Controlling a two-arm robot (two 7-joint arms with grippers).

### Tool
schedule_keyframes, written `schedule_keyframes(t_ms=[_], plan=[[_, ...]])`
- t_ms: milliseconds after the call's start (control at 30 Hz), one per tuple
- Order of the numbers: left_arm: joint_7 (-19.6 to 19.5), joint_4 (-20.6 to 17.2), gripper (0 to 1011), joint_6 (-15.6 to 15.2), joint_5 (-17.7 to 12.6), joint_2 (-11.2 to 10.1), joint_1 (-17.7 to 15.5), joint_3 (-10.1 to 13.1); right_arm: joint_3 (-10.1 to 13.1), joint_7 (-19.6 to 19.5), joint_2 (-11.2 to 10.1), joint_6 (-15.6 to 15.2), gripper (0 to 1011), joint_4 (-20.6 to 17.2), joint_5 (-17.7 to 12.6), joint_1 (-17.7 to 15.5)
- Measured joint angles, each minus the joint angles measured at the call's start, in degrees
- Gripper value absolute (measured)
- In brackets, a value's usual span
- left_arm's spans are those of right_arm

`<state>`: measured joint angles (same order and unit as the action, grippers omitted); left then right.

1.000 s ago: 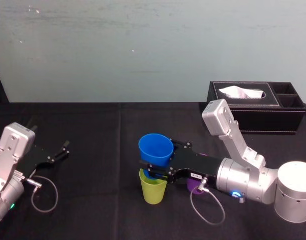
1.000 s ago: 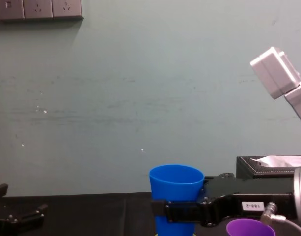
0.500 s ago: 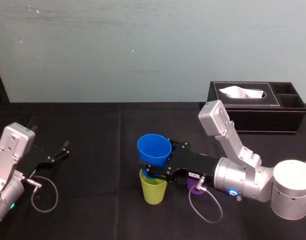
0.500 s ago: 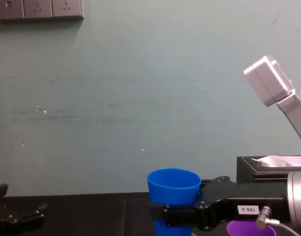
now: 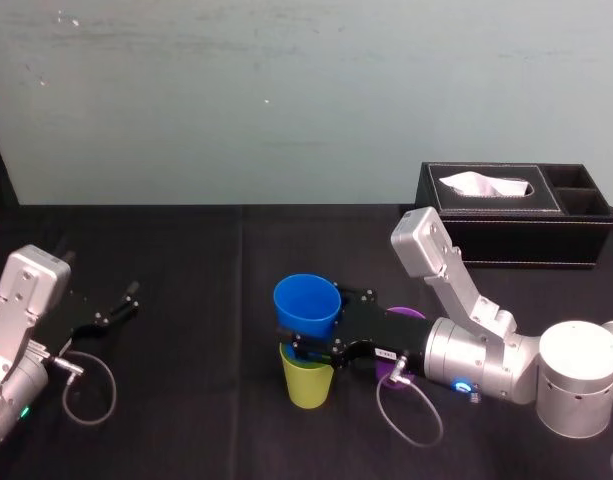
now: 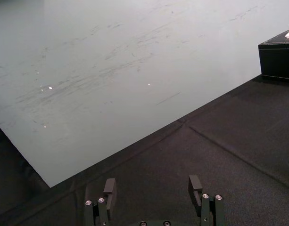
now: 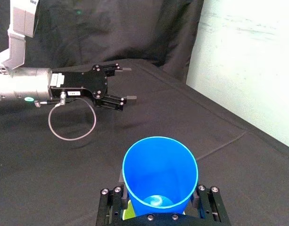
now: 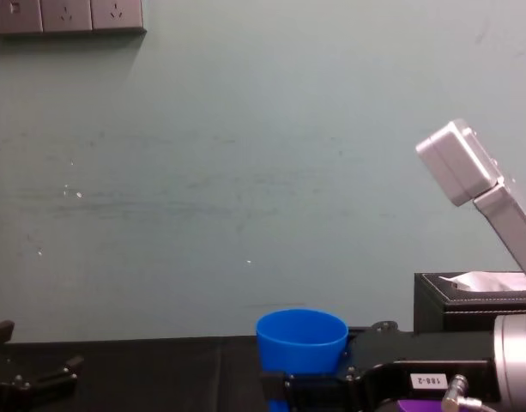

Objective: Stack the three plastic cups sequentially using one hand.

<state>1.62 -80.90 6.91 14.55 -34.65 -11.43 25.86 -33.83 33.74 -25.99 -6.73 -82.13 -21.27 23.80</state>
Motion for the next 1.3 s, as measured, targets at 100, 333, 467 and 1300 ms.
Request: schedule_keyframes(t_ms=[100,333,467,1300], plan=[[0.00,0.00,1000,0.00,0.00,0.00,0.00,0.00,-0.16,0.08,0.18,0.15,723,0.49,0.16,0.07],[0.00,0.00,1000,0.00,0.00,0.00,0.00,0.00,-0.32,-0.02,0.65,0.20,723,1.20,0.56,0.06],[0.00,0.00,1000,0.00,0.00,0.00,0.00,0.00,-0.33,-0.14,0.68,0.14,723,1.24,0.59,0.05],[0.00,0.00,1000,0.00,0.00,0.00,0.00,0.00,-0.27,-0.17,0.56,0.17,1004,1.10,0.48,-0.01]])
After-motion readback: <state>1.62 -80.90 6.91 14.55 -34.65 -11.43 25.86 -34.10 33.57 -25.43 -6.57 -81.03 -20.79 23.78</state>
